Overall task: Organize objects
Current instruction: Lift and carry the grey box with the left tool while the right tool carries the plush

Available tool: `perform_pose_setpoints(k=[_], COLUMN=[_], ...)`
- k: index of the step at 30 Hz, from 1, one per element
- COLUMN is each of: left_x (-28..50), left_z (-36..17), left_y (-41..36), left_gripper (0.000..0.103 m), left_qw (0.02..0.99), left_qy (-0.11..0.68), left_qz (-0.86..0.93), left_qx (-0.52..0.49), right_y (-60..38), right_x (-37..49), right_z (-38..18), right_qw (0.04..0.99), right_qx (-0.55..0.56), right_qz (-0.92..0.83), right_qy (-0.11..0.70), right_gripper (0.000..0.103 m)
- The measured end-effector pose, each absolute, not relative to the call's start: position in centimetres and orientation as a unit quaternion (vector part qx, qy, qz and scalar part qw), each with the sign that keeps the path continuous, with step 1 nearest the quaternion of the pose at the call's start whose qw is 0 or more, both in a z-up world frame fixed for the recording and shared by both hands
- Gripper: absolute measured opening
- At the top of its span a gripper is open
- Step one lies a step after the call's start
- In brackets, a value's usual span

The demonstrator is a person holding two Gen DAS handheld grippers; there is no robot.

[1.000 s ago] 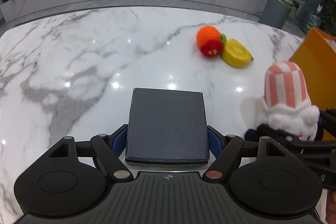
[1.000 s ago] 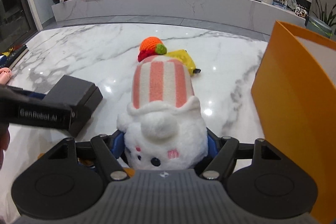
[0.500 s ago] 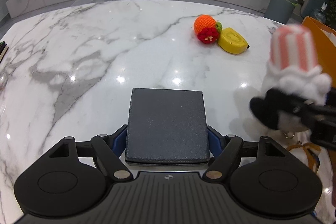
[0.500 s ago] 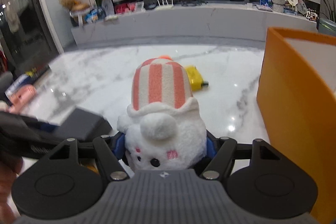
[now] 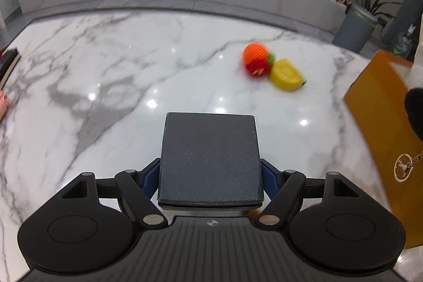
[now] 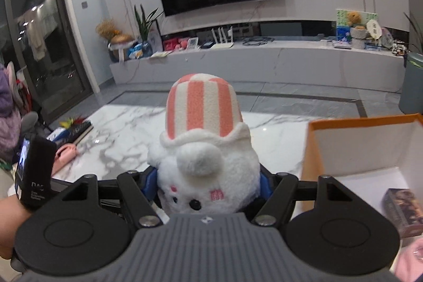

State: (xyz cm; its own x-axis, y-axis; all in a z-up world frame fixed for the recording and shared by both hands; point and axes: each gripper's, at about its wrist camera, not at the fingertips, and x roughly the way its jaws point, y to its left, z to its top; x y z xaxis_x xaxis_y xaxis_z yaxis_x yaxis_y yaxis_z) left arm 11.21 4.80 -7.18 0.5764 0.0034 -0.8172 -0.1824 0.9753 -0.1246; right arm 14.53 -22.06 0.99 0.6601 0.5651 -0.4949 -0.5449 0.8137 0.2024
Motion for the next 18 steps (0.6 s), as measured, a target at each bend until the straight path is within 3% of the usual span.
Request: perform_pose_setpoints(k=[18], left_x=[14.2], left_z=[0.9], left_y=[-5.0], left_gripper=[0.087], left_qw=[0.917], left_qy=[0.391], left_qz=[-0.043], left_qx=[-0.071], right_y=[-30.7], right_x=[16.8], right_z=[4.8], right_qw=[0.941], right_qx=[0.034], right_qz=[0.227], right_qy=[0.250], right_gripper=[0.071])
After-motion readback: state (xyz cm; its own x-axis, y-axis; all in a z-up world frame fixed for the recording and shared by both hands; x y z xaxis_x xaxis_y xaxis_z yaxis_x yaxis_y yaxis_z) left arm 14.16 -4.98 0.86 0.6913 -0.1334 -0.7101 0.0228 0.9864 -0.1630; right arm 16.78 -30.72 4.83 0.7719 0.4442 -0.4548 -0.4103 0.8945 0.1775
